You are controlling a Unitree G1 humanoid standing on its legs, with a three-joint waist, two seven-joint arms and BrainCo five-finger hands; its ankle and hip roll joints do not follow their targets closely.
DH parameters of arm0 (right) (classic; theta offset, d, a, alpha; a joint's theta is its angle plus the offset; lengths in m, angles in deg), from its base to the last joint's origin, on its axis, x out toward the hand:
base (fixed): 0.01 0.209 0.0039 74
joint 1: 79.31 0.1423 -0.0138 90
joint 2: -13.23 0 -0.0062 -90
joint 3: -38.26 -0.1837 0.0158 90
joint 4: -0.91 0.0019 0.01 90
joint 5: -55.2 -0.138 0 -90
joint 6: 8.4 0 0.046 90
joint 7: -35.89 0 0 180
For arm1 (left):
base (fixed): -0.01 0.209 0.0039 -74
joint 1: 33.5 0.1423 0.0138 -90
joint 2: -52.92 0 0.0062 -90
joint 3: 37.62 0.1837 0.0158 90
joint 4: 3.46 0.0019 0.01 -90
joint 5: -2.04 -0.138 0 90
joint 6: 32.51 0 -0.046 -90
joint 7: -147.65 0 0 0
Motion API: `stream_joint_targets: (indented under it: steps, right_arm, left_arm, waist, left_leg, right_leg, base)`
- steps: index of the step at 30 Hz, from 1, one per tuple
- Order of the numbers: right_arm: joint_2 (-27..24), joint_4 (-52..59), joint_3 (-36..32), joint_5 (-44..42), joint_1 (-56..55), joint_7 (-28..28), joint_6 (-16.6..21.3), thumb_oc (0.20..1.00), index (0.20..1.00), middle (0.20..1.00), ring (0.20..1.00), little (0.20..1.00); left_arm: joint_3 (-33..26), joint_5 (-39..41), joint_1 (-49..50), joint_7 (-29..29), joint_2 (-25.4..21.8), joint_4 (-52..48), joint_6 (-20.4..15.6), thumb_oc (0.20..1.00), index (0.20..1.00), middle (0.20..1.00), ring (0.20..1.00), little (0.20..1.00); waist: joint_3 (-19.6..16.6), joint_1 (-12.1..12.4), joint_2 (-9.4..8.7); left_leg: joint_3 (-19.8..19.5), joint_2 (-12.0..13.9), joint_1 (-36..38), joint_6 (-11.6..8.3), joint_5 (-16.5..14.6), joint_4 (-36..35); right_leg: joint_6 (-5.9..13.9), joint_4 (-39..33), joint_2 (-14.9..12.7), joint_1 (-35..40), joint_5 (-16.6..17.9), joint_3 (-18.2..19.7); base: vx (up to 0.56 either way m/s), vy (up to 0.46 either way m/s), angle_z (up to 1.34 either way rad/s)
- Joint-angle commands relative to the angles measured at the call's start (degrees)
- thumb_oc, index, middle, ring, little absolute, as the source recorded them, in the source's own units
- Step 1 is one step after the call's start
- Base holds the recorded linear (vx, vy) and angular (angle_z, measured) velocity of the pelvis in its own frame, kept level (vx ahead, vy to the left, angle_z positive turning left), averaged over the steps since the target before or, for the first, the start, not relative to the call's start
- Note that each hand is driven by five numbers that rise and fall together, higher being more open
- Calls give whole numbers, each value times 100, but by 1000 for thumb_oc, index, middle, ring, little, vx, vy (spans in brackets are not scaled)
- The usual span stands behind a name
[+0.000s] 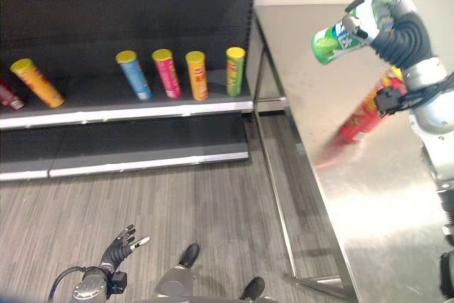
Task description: Put the goods on the table back onto the shelves and tidy them up.
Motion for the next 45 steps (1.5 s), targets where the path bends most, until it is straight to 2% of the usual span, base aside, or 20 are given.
stream_joint_targets:
  steps: [1, 5, 7, 8, 12, 13, 14, 15, 18, 22, 26, 27, 30, 32, 34, 37, 38, 39, 40, 45]
  right_arm:
    - [-127, 59, -38, 454, 351, 393, 77, 200, 200, 200, 200, 200]
    - [-106, -106, -175, 631, 209, 493, -69, 200, 200, 200, 200, 200]
    - [-26, -144, -139, 675, 249, 518, -119, 200, 200, 200, 200, 200]
    - [42, -214, -25, 761, 328, 534, -165, 200, 200, 200, 200, 200]
    - [34, -260, 162, 829, 458, 546, -215, 200, 200, 200, 200, 200]
    - [-46, -238, 103, 868, 366, 536, -240, 200, 200, 200, 200, 200]
    - [-180, -231, 6, 869, 257, 517, -258, 200, 200, 200, 200, 200]
    - [-428, -287, -166, 798, 182, 472, -272, 200, 200, 200, 200, 200]
    - [-555, -382, -60, 535, 390, 443, -220, 200, 200, 200, 200, 200]
    - [-753, -529, 232, 454, 788, 467, -187, 200, 200, 200, 200, 200]
    - [-990, -627, 405, 239, 1100, 426, -163, 200, 200, 200, 200, 200]
    - [-1100, -852, 760, 162, 1449, 394, -155, 200, 200, 200, 200, 200]
    - [-1142, -983, 976, 125, 1682, 371, -165, 200, 200, 200, 200, 200]
    - [-1187, -1171, 1372, 38, 2177, 371, -160, 200, 200, 200, 200, 200]
    - [-1178, -1473, 1839, 1, 2624, 335, -193, 200, 200, 200, 200, 200]
    - [-1149, -1745, 2444, -83, 3264, 303, -230, 200, 200, 200, 200, 200]
    - [-1093, -1867, 2596, -62, 3388, 293, -269, 200, 200, 200, 200, 200]
    - [-1092, -1871, 2613, -63, 3406, 293, -269, 200, 200, 200, 200, 200]
    - [-1062, -2085, 2794, 15, 3587, 306, -282, 200, 200, 200, 200, 200]
    - [-975, -2340, 3126, 150, 3917, 253, -382, 200, 200, 200, 200, 200]
  left_arm:
    - [-111, 133, -186, 160, -441, -345, -206, 1000, 1000, 1000, 1000, 1000]
    - [-141, 48, -142, 214, -460, -334, -184, 1000, 1000, 1000, 1000, 1000]
    - [-152, -8, -128, 265, -547, -349, -180, 1000, 1000, 1000, 1000, 1000]
    - [-188, -44, -93, 286, -602, -453, -181, 1000, 1000, 1000, 1000, 1000]
    - [-266, -6, -64, 306, -681, -593, -165, 1000, 1000, 1000, 1000, 1000]
    - [-219, -10, -141, 282, -792, -700, -127, 1000, 1000, 1000, 1000, 1000]
    - [-155, -38, -231, 244, -884, -737, -122, 1000, 1000, 1000, 1000, 1000]
    - [-72, -40, -307, 143, -988, -824, -119, 1000, 1000, 1000, 1000, 1000]
    - [16, -24, -397, 80, -999, -807, -67, 1000, 1000, 1000, 1000, 1000]
    - [114, -36, -535, 75, -944, -771, -45, 1000, 1000, 1000, 1000, 1000]
    - [168, -39, -505, 77, -914, -814, -89, 1000, 1000, 1000, 1000, 1000]
    - [158, -18, -417, 103, -876, -759, -78, 1000, 1000, 1000, 1000, 1000]
    - [100, -45, -354, 131, -912, -625, -36, 1000, 1000, 1000, 1000, 1000]
    - [-39, -54, -250, 149, -930, -480, 0, 1000, 1000, 1000, 1000, 1000]
    - [-81, -4, -217, 180, -943, -390, 5, 1000, 1000, 1000, 1000, 1000]
    - [-129, 82, -148, 207, -906, -317, 4, 1000, 1000, 1000, 1000, 1000]
    - [-134, 112, -88, 240, -914, -263, 4, 1000, 1000, 1000, 1000, 1000]
    - [-136, 111, -87, 240, -909, -264, 4, 1000, 1000, 1000, 1000, 1000]
    - [-100, 93, -57, 261, -991, -272, -25, 1000, 1000, 1000, 1000, 1000]
    - [40, 22, -41, 197, -993, -382, -68, 1000, 1000, 1000, 1000, 1000]
  waist:
    - [-265, -10, -295]
    - [-425, -9, -216]
    - [-454, 27, -288]
    - [-429, 55, -378]
    - [-410, 96, -398]
    - [-359, 13, -440]
    - [-364, -63, -442]
    - [-368, -160, -442]
    - [-296, -344, -505]
    - [-113, -508, -537]
    - [-159, -505, -600]
    - [-299, -500, -624]
    - [-281, -468, -667]
    - [-102, -316, -657]
    - [-10, -231, -672]
    - [-34, -185, -693]
    - [-97, -108, -676]
    - [-98, -109, -674]
    - [-131, 24, -601]
    - [-296, 32, -463]
  left_leg:
    - [251, 342, 234, -309, 94, -285]
    - [467, 102, 370, -189, -127, -291]
    - [478, -265, 446, 22, -368, -206]
    - [531, -585, 353, 209, -462, -23]
    - [519, -750, 390, 319, -690, 134]
    - [357, -935, 286, 435, -585, 210]
    - [254, -984, 297, 471, -570, 185]
    - [20, -1086, 321, 545, -565, 199]
    - [-325, -1275, 489, 638, -532, 102]
    - [-750, -1539, 834, 693, -587, 68]
    - [-886, -1541, 921, 614, -729, 150]
    - [-878, -1297, 1003, 437, -889, 264]
    - [-762, -1126, 927, 211, -1010, 906]
    - [-746, -1136, 477, 43, -531, 2127]
    - [-615, -1025, 180, 118, -412, 2342]
    - [-438, -843, 149, 182, -624, 1770]
    - [-511, -767, -71, 138, -460, 1134]
    - [-509, -767, -66, 138, -454, 1123]
    - [-760, -892, -366, 41, -109, 606]
    - [-862, -939, -211, 59, -27, 230]
  right_leg:
    - [741, -22, -230, 337, -531, 605]
    - [972, 4, -718, 250, -193, 487]
    - [1136, 47, -1170, 254, 101, 461]
    - [1178, 209, -1565, 108, 532, 441]
    - [1178, 596, -1759, 59, 539, 626]
    - [1125, 939, -1734, -78, 647, 1047]
    - [1064, 1024, -1531, -127, 468, 1415]
    - [905, 923, -927, -198, -112, 1997]
    - [747, 654, -40, -856, -157, 2727]
    - [748, 494, 482, -1361, 104, 3019]
    - [607, 248, 453, -1030, 131, 2957]
    - [561, 185, 445, -793, 23, 2640]
    - [464, 259, 435, -572, -167, 2403]
    - [347, 246, 486, -287, -276, 2403]
    - [346, 205, 448, -181, -338, 2428]
    - [422, 146, 361, -136, -378, 2496]
    - [467, 80, 313, -109, -420, 2593]
    - [467, 81, 312, -110, -420, 2595]
    - [485, 41, 312, -8, -523, 2701]
    - [574, 92, 195, 69, -569, 2806]
  base:
    - [31, 236, 49]
    - [4, 342, 26]
    - [-23, 554, 38]
    - [10, 548, 34]
    - [4, 275, 4]
    - [6, 204, 37]
    - [117, 287, 47]
    - [187, 141, 103]
    - [189, 70, 97]
    - [179, 42, 60]
    - [204, -93, 52]
    - [386, -250, 57]
    - [246, -168, 39]
    - [87, -22, 39]
    - [78, 21, 14]
    - [145, 43, -5]
    - [119, 60, 5]
    - [220, 155, -5]
    - [141, 144, 1]
    - [145, 197, -24]
